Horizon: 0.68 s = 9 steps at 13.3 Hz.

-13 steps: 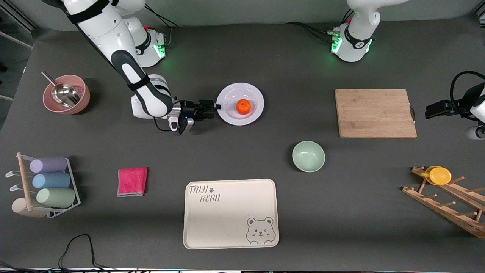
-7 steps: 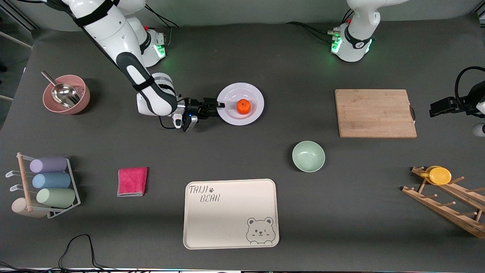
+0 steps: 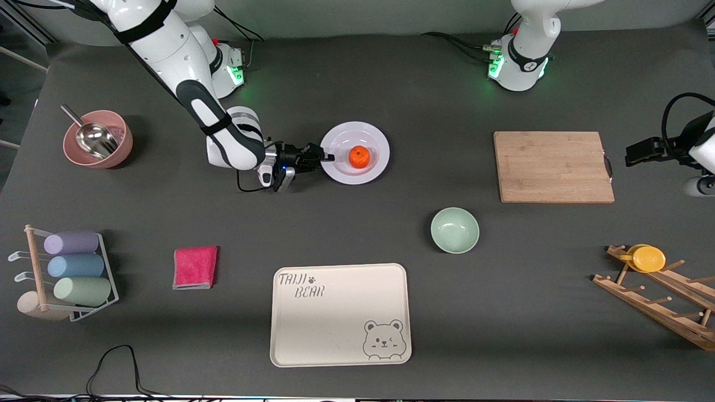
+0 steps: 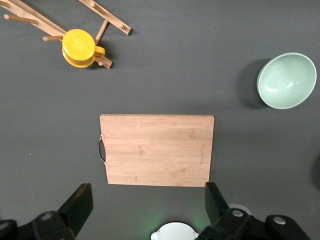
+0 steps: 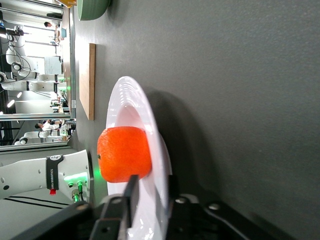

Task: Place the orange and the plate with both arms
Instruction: 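Lift the plate with the right gripper and carry it toward the tray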

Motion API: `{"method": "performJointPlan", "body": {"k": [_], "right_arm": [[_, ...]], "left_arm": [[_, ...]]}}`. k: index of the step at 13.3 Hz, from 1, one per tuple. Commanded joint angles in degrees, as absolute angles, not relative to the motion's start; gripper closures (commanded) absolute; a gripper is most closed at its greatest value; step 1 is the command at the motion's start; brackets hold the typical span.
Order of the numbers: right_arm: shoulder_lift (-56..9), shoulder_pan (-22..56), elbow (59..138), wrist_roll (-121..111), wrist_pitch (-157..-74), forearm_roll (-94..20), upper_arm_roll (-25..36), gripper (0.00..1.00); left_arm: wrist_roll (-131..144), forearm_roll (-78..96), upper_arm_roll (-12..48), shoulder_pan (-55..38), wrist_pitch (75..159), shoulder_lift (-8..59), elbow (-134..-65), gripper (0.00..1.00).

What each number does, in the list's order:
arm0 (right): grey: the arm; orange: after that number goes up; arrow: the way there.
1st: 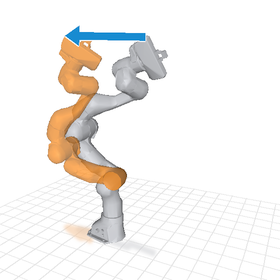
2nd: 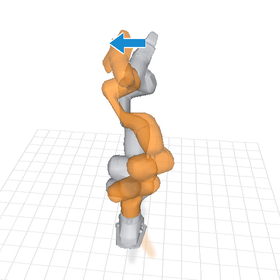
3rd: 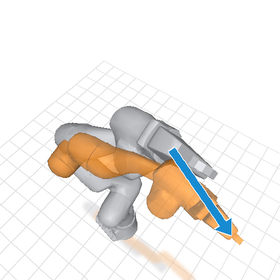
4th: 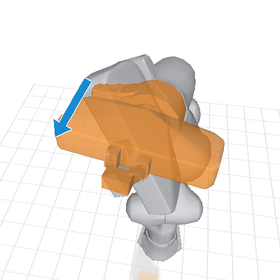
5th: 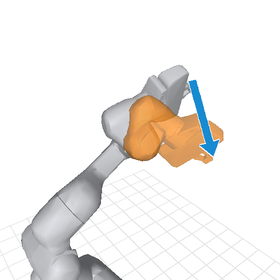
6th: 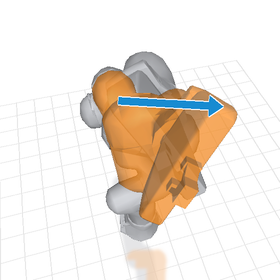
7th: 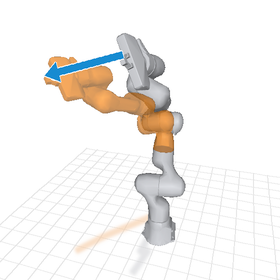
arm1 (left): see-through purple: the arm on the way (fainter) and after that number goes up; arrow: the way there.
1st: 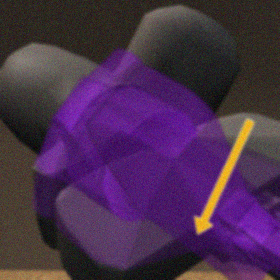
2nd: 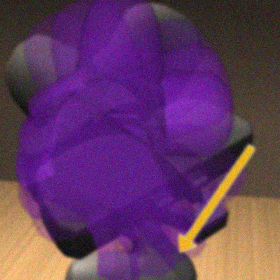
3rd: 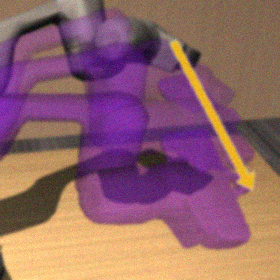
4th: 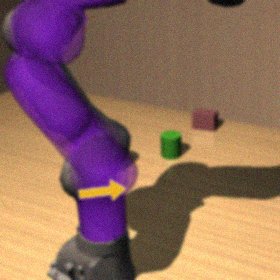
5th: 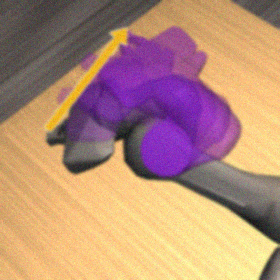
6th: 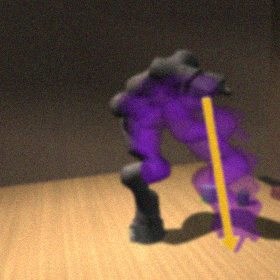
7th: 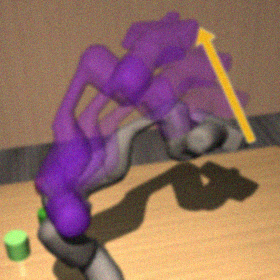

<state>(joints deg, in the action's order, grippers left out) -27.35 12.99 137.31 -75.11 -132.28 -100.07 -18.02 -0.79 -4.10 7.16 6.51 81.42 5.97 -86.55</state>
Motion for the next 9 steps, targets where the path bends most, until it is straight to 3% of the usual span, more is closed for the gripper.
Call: {"method": "performJointPlan", "body": {"k": [1,9], "right_arm": [[-27.3,13.5,137.5,-77.1,-133.0,-102.1,-18.3,1.00],[-26.1,12.9,136.7,-73.1,-133.0,-102.2,-18.2,1.00]], "left_arm": [[0.3,-5.4,6.9,4.5,79.7,6.1,-86.7,0.00],[0.2,-5.5,6.9,4.2,80.7,7.6,-87.1,0.00]]}}
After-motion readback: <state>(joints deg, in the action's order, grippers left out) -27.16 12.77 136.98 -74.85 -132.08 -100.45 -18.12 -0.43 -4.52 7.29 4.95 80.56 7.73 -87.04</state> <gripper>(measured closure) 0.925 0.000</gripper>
